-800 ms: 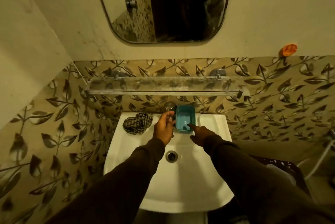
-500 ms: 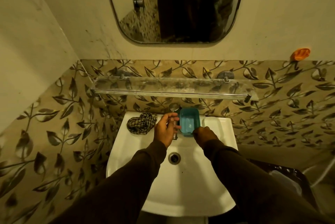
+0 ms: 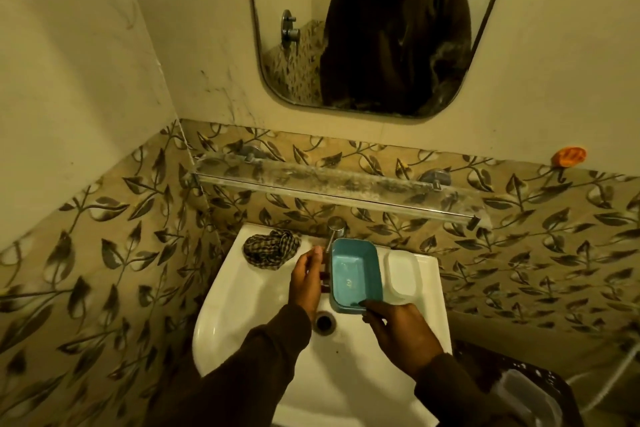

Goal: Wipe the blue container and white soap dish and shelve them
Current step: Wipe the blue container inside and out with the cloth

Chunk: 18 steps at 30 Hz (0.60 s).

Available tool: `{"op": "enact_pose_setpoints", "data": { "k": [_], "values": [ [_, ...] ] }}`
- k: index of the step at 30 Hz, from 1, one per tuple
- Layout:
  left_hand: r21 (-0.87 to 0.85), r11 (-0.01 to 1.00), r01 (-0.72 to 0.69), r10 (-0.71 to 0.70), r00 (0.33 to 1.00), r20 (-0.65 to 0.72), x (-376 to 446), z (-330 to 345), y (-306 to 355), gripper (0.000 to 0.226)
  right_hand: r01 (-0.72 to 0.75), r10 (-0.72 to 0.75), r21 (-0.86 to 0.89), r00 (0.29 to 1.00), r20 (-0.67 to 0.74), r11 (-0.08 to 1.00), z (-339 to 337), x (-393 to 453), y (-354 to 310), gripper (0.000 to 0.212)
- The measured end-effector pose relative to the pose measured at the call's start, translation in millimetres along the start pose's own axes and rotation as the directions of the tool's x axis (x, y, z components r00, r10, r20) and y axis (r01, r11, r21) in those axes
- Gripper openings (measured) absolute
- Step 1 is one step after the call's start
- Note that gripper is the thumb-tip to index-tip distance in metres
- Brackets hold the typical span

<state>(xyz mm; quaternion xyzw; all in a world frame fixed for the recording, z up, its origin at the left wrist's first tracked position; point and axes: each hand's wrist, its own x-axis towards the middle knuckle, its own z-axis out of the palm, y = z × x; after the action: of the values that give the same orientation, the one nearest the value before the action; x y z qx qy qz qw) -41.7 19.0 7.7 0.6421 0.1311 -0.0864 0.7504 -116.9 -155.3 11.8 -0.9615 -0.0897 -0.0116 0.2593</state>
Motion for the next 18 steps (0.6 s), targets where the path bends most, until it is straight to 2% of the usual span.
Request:
{"op": "enact_pose_setpoints", "data": {
  "k": [2,3,5,8,12,16,18],
  "values": [
    [-0.173,0.967,0.185,-0.164,0.978,0.128,-5.2,-5.2,6.3,0.066,0.082,-0.083,0.023,0.997,0.008,0.996,-0.9,-1.7,-16.1,0.028],
    [-0.283,0.918,0.277,-0.229,0.955,0.191,-7.5,-11.4,10.3,0.075,0.128,-0.128,0.025,0.992,0.013,0.992,0.7,0.6,-25.2,0.029],
    [-0.441,0.828,0.347,-0.259,0.933,0.249,-9.8,-23.5,16.9,0.083,0.202,-0.203,0.036,0.979,0.02,0.979,3.8,8.0,-39.2,0.028],
    [-0.554,0.777,0.3,-0.198,0.951,0.238,-10.7,-52.8,26.8,0.079,0.314,-0.317,0.051,0.946,0.07,0.948,10.5,26.5,-60.1,0.03],
    [-0.626,0.765,0.153,-0.103,0.988,0.115,-4.8,-101.2,40.6,0.074,0.41,-0.421,0.105,0.898,0.13,0.906,16.1,51.6,-91.6,0.039],
    [-0.665,0.747,0.001,-0.035,0.999,-0.037,-6.5,-148.8,53.1,0.068,0.337,-0.359,0.257,0.932,0.043,0.906,33.9,96.0,-109.2,0.032],
    [-0.677,0.735,-0.041,-0.048,0.992,-0.113,-14.7,-167.5,62.0,0.063,0.271,-0.288,0.257,0.957,0.031,0.928,49.9,126.9,-107.9,0.033]
  ]
}}
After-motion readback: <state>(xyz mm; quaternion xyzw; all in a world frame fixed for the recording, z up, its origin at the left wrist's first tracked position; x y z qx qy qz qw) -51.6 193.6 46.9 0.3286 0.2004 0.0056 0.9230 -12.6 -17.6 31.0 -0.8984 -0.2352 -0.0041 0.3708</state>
